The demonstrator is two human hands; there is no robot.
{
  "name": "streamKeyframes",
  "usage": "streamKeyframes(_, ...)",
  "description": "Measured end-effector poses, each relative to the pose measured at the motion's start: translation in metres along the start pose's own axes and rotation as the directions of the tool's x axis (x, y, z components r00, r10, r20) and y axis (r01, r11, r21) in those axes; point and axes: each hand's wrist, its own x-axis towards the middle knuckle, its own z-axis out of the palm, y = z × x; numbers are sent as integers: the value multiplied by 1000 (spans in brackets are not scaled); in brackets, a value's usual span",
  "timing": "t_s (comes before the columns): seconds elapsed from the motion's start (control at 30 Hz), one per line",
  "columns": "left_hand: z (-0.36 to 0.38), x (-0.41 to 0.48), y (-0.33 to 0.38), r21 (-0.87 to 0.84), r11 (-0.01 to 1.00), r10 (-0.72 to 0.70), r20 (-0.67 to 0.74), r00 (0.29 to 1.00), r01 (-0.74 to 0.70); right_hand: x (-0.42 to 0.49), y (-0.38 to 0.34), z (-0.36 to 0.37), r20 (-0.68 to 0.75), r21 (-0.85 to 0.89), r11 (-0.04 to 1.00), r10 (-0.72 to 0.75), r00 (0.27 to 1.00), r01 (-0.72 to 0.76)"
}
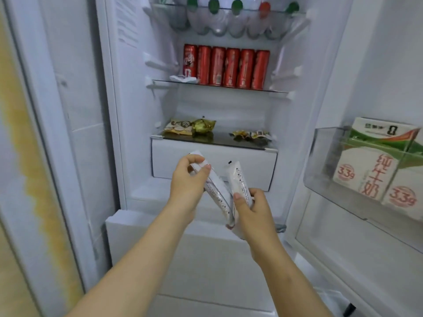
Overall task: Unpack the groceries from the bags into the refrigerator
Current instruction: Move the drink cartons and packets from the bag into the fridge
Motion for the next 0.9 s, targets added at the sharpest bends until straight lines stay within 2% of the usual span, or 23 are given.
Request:
streamKeyframes(0.17, 20, 40, 6, -173, 979, -92, 100, 991, 108, 45, -12, 15, -86, 108, 994, -10, 996, 19)
streamKeyframes(0.3, 35, 69, 0, -52, 994, -91, 154, 984, 100, 83, -17, 29, -154, 139, 989, -34, 987, 56)
streamKeyframes(0.4, 39, 96, -2, -15, 998, -58, 160, 985, 62, 112, -19, 39, -171, 98, 992, -62, 983, 80)
streamKeyframes(0.53, 34, 137, 14, -14, 996, 89, 207, 974, -88, 146, -33, 57, -179, 62, 980, -174, 968, 188)
streamKeyframes(0.63, 30, 167, 33, 32, 978, 191, 252, 949, -205, 173, -53, 71, -221, 6, 955, -289, 932, 297)
streamKeyframes(0.77, 26, 202, 60, 101, 907, 364, 301, 881, -409, 200, -83, 86, -283, -95, 898, -438, 853, 429)
streamKeyframes(0.9, 25, 233, 96, 170, 839, 444, 336, 831, -517, 220, -116, 91, -310, -119, 856, -513, 801, 503)
